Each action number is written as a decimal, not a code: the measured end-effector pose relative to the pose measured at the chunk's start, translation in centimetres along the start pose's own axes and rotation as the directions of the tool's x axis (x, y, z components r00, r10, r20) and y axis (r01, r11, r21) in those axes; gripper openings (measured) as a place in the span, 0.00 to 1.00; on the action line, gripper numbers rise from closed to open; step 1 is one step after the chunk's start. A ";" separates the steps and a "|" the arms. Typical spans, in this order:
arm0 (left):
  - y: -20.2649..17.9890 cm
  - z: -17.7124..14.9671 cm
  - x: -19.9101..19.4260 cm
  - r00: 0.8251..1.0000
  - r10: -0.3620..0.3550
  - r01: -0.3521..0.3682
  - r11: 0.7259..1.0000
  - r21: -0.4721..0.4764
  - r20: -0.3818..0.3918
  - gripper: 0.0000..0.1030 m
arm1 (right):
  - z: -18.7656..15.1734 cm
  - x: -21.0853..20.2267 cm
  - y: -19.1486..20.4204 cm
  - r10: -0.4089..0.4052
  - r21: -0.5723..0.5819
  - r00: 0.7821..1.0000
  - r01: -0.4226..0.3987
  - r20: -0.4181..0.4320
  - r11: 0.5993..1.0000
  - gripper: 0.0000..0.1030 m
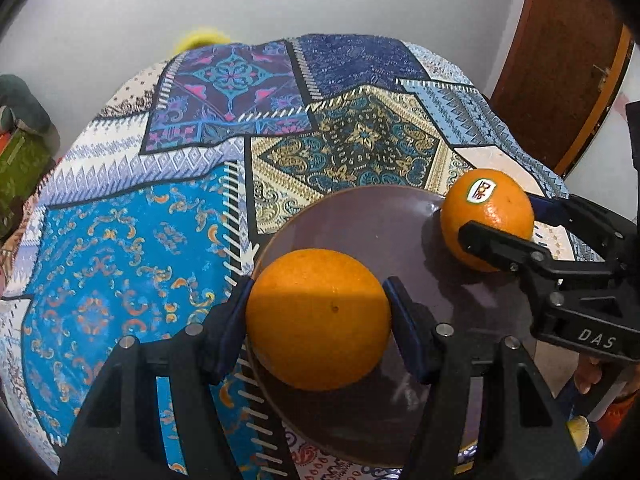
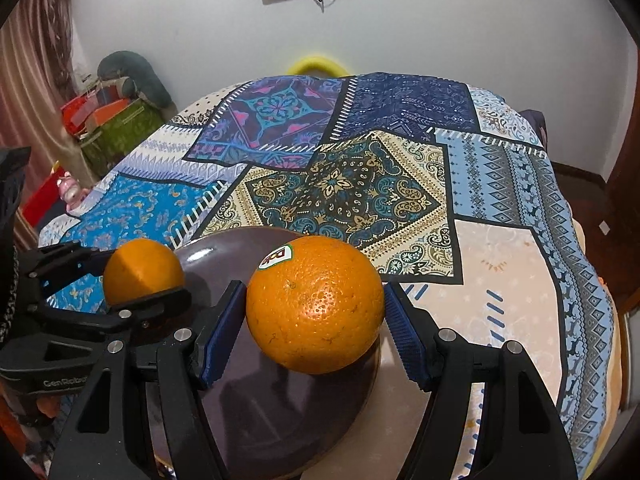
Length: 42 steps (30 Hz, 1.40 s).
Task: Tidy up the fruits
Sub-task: 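Carry both oranges onto the dark plate and open both grippers, then grasp the red tomato with left gripper while right gripper grasps a yellow cylinder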
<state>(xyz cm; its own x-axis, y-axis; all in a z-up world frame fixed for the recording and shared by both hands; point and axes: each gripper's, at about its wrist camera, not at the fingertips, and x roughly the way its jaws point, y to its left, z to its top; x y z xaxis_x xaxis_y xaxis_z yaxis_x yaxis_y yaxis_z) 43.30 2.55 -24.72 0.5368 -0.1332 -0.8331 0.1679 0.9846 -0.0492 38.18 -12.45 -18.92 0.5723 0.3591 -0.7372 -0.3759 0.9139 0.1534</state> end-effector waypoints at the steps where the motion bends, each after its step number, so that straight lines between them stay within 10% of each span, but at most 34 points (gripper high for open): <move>1: 0.1 0.0 0.1 1.000 -0.004 0.004 1.000 -0.005 -0.003 0.63 | 0.0 0.1 0.0 -0.004 -0.003 1.000 0.004 0.001 1.000 0.65; 22: 0.5 -0.6 -4.4 0.997 0.056 -0.054 0.998 -0.040 0.059 0.78 | -0.2 -3.4 -0.1 -0.016 -0.044 0.999 0.018 0.041 0.999 0.66; 42: -2.7 -10.5 -15.4 0.994 0.066 -0.065 0.998 -0.010 0.084 0.84 | -7.4 -14.0 3.3 -0.020 -0.133 0.998 0.028 0.059 0.991 0.71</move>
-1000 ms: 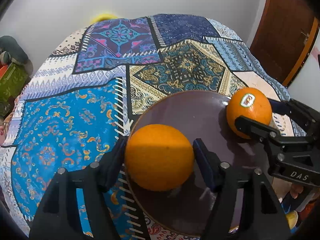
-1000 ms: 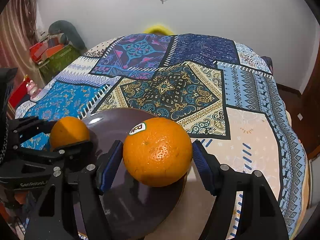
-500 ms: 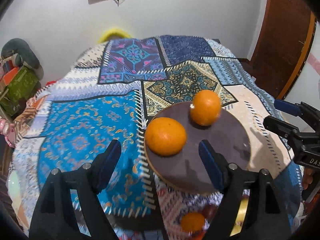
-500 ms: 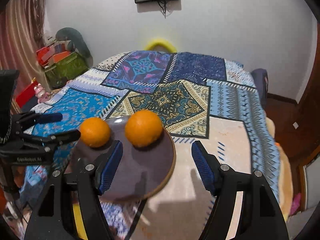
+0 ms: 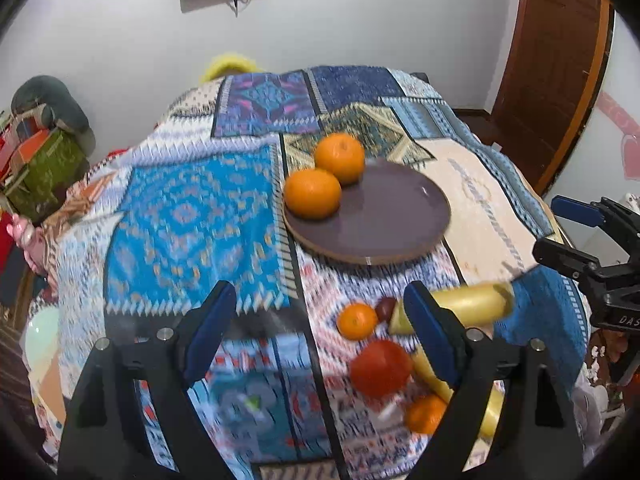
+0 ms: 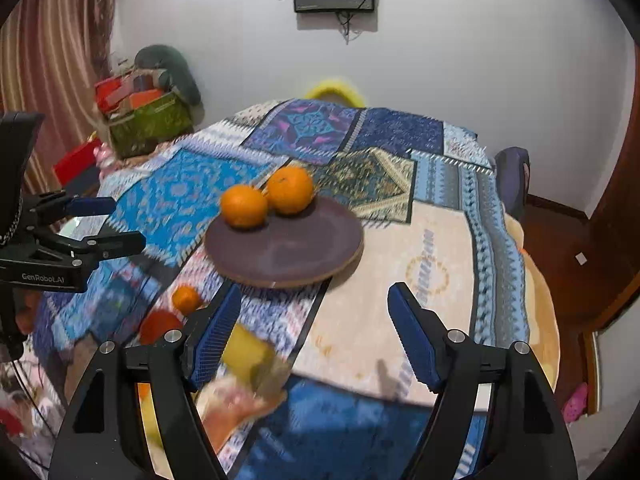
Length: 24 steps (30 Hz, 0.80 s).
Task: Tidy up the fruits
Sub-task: 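Grasp the red tomato with left gripper while right gripper grasps a yellow cylinder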
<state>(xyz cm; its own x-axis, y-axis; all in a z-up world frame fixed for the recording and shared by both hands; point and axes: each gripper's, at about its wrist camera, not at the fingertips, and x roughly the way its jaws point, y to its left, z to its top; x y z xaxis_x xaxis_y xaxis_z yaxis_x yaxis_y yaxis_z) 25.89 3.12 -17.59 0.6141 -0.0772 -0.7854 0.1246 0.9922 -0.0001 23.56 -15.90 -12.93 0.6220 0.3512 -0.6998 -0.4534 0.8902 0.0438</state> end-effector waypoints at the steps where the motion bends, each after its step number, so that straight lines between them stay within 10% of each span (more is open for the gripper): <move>1: -0.2 -0.6 0.0 1.000 -0.005 0.005 1.000 -0.001 -0.010 0.84 | -0.5 0.0 0.2 0.004 -0.002 1.000 -0.004 -0.007 1.000 0.71; 20: -1.4 -5.8 3.9 0.991 -0.080 0.084 0.996 0.039 -0.106 0.83 | -4.2 4.5 2.2 0.136 0.026 0.982 -0.134 -0.132 0.991 0.71; 24: -1.5 -6.0 4.4 0.986 -0.120 0.124 0.992 0.025 -0.117 0.77 | -4.5 5.7 2.4 0.154 0.025 0.975 -0.152 -0.161 0.988 0.59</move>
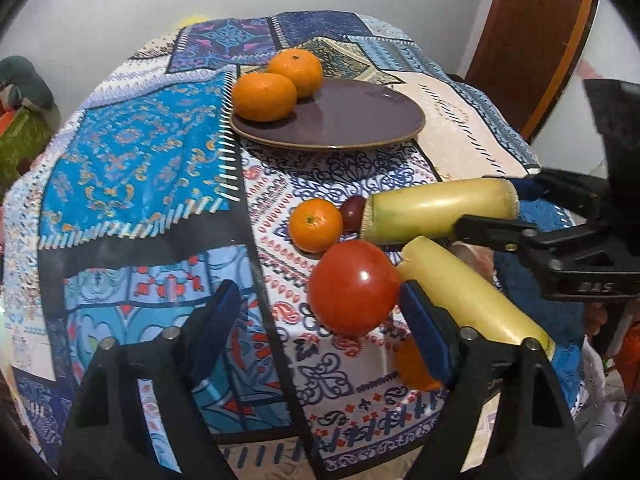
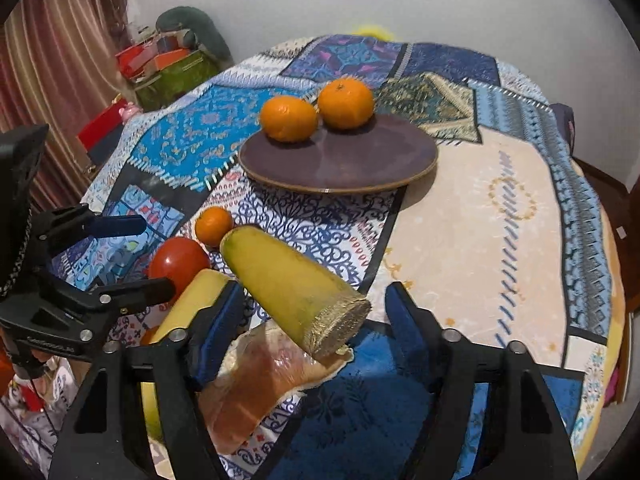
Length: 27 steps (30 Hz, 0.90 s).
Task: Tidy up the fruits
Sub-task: 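Grasp the red tomato with left gripper while right gripper grasps a yellow cylinder, then carry tomato and yellow cylinder onto the dark plate and release both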
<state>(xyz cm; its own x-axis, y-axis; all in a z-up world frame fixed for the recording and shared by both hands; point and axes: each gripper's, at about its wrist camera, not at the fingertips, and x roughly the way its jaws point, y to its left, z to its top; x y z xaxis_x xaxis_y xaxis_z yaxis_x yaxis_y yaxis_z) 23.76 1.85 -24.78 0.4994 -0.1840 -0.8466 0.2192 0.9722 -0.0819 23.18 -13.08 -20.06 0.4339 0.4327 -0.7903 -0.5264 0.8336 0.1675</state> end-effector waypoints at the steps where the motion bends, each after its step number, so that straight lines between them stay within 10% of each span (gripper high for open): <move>1: -0.1 0.0 0.2 1.000 -0.006 0.006 1.000 0.000 -0.002 0.74 | -0.1 0.4 0.0 0.012 0.005 1.000 -0.012 -0.015 1.000 0.57; 11: -0.9 0.5 0.4 0.998 -0.064 0.064 0.998 0.001 0.009 0.47 | -0.5 -1.6 0.0 0.068 0.004 0.997 -0.068 0.043 0.998 0.39; 27: 0.1 -1.0 -2.0 1.000 0.010 -0.009 0.999 -0.044 0.019 0.46 | -4.8 -6.8 -2.5 -0.068 0.036 0.996 0.066 0.050 0.997 0.35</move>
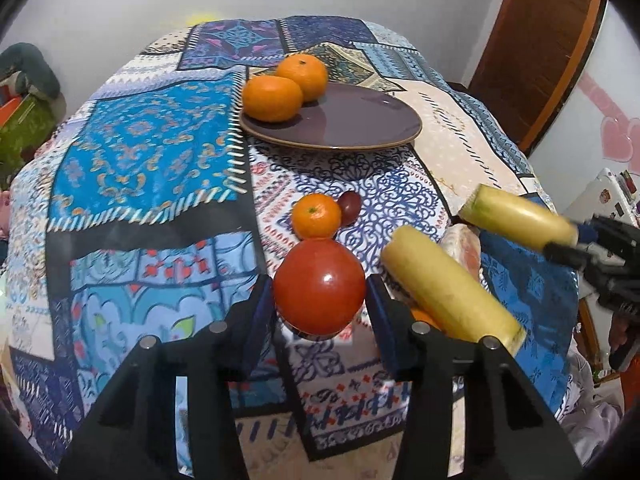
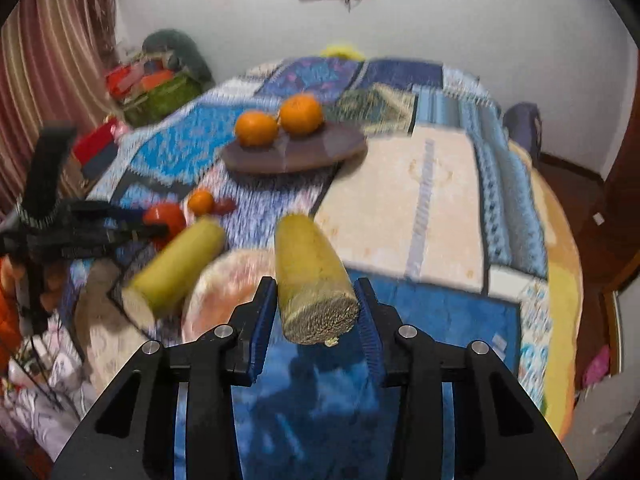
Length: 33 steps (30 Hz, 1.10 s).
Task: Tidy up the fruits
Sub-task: 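Carry tomato and yellow cylinder onto the dark plate and release both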
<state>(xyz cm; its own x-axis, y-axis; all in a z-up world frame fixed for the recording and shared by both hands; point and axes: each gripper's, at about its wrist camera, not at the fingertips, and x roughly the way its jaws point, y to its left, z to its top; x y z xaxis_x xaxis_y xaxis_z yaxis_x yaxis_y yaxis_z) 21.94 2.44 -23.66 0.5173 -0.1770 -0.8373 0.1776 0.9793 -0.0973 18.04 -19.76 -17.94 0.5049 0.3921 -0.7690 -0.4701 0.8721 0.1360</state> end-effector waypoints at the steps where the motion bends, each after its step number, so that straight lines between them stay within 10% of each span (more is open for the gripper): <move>1: 0.1 -0.2 -0.2 1.000 0.003 -0.003 1.000 0.000 0.000 0.46 | -0.4 0.3 0.3 -0.008 -0.016 1.000 0.008 -0.020 1.000 0.35; 20: 0.2 -1.0 -0.2 1.000 0.011 -0.011 1.000 0.007 -0.009 0.46 | -0.2 4.9 1.4 0.010 -0.020 0.993 -0.012 -0.121 1.000 0.36; 33: -0.6 1.5 -2.2 0.998 0.007 -0.009 1.000 0.030 0.068 0.46 | 1.9 1.0 0.8 0.008 0.027 1.000 -0.008 -0.001 1.000 0.33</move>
<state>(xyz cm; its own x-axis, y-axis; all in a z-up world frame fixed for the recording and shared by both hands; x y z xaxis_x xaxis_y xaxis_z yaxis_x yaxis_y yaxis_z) 21.94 2.09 -20.93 0.5741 -0.1768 -0.7995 0.1981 0.9774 -0.0739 19.50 -18.08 -17.43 0.5002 0.3985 -0.7687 -0.4541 0.8767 0.1590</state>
